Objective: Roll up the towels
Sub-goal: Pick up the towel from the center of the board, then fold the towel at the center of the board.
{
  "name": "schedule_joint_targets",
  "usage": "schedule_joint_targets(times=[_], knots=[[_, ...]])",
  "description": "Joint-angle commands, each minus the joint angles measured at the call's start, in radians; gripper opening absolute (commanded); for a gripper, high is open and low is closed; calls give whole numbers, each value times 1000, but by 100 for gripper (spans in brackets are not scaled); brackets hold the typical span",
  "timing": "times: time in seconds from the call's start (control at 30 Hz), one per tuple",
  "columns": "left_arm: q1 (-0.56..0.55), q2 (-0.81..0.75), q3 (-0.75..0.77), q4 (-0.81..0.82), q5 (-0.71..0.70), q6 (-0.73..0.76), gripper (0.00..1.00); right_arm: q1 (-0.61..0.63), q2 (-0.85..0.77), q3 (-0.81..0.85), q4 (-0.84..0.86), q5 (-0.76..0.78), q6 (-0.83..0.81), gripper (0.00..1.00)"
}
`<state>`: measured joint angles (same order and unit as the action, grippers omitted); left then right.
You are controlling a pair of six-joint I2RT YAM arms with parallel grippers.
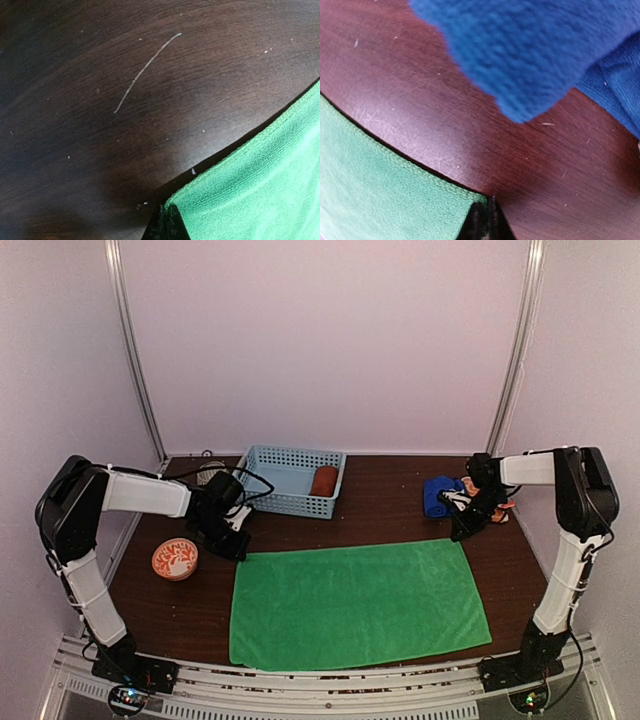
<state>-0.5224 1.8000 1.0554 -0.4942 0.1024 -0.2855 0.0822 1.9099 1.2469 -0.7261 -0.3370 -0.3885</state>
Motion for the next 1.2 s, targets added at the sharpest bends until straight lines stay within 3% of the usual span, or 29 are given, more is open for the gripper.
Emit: schedule_joint_targets(times=[0.0,0.63,0.9,1.17], knots=[[5,-18,3,43,-8,17,0,-17,10,12,-10,-21,2,0],[5,-13,195,82,-64,79,0,-107,-115,113,39,-37,-84,0],[7,-52,210,76,-108,109,0,-129,-145,98,74,-76,-94,0],[4,-123,148,59,-32,108,0,-136,-242,-3,55,-152,-140,0]])
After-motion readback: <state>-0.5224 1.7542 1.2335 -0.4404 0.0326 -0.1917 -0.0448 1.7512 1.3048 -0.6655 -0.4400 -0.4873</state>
